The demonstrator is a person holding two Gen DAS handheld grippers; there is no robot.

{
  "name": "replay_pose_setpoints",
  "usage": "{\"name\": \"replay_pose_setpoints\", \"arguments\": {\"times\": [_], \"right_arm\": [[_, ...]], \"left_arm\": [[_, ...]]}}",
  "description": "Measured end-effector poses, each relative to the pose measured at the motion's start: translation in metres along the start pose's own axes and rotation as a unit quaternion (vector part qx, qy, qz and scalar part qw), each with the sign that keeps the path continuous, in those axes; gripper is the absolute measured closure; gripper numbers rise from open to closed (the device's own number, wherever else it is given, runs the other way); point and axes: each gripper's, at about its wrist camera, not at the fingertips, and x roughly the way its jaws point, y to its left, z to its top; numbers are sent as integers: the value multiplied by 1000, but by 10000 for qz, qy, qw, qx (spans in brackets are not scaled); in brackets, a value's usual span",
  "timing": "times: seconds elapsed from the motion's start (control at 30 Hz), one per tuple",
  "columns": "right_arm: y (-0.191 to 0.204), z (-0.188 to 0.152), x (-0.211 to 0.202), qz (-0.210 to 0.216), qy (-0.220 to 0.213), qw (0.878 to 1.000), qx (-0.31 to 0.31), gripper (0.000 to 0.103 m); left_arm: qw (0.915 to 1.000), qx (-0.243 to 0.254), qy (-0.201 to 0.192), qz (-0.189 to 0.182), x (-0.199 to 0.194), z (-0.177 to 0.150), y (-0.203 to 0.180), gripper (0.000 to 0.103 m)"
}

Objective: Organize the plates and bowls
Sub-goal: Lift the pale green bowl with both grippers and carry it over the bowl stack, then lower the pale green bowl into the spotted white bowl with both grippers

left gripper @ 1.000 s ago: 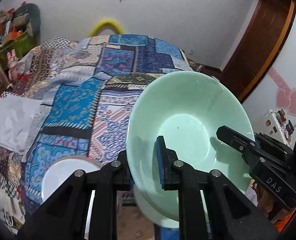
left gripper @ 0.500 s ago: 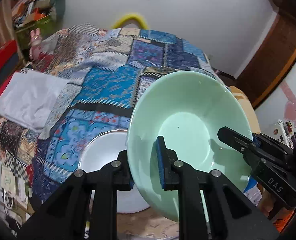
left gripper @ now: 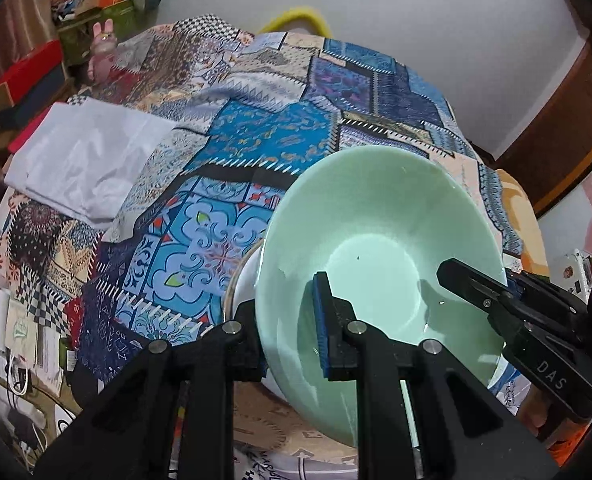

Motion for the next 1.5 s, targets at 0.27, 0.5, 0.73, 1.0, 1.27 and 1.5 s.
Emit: {"name": "replay_pose_setpoints", "arguments": {"times": [0.27, 0.5, 0.73, 1.0, 1.27, 1.5], "right_arm": [[-4, -10, 20, 7, 273, 9996, 99, 88], [-7, -14, 29, 27, 430, 9990, 127, 88], [-12, -17, 34, -28, 528, 9985, 161, 88], [-17, -18, 34, -136, 539, 9984, 128, 88], [-16, -8, 5, -312, 174, 9994, 13, 87], [-15, -3, -7, -456, 86, 9989, -68, 81]], "left_arm": [[9997, -35, 232, 63, 21, -7, 8, 85], [9992, -60, 394, 79, 33, -10, 13, 85], [9991, -34, 412, 125, 37, -10, 15, 86], [9989, -6, 438, 146, 38, -10, 16, 85], [9990, -81, 406, 161, 31, -9, 14, 85], [9993, -52, 164, 344, 18, -7, 14, 85]]}}
